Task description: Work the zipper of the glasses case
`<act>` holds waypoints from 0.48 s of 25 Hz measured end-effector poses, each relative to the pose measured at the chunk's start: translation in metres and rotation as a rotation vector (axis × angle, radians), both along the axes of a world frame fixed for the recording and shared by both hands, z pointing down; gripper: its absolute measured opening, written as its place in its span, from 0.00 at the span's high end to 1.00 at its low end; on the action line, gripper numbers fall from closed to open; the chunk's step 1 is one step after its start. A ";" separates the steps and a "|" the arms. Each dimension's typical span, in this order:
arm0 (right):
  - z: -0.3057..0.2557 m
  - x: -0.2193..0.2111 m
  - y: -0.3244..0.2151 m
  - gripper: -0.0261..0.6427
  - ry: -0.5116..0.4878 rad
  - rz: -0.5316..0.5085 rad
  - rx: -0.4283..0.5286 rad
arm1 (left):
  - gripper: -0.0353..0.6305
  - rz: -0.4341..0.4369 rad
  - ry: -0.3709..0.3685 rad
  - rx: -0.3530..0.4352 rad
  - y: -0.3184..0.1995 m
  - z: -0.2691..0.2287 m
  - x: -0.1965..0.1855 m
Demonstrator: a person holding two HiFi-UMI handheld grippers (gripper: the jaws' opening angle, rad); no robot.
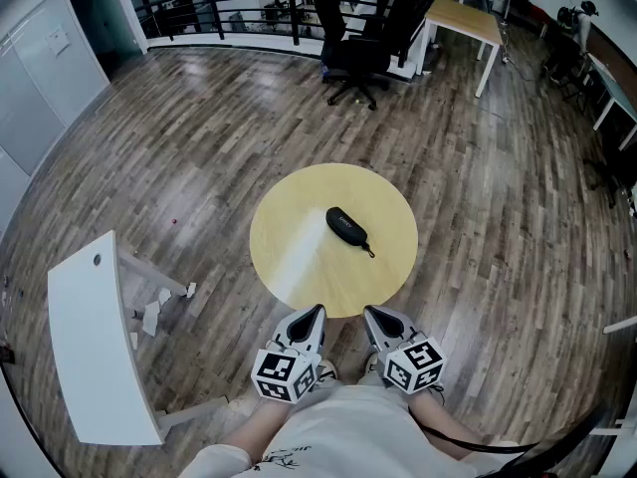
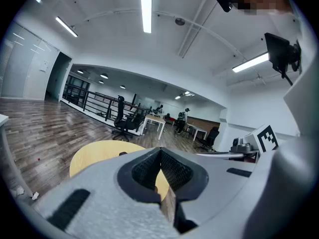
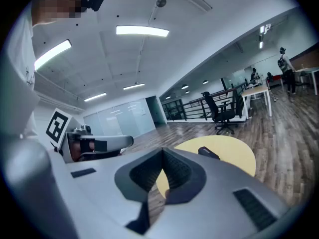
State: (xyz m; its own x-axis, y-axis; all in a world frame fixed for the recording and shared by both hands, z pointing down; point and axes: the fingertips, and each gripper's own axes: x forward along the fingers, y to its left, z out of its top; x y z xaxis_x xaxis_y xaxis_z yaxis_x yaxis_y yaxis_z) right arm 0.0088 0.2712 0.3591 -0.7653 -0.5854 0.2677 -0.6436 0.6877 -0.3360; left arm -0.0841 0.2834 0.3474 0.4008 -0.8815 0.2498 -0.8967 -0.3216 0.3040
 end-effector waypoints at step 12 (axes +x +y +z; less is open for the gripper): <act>0.021 0.003 -0.040 0.96 -0.007 0.066 -0.026 | 0.94 0.035 -0.009 -0.015 -0.046 0.017 -0.006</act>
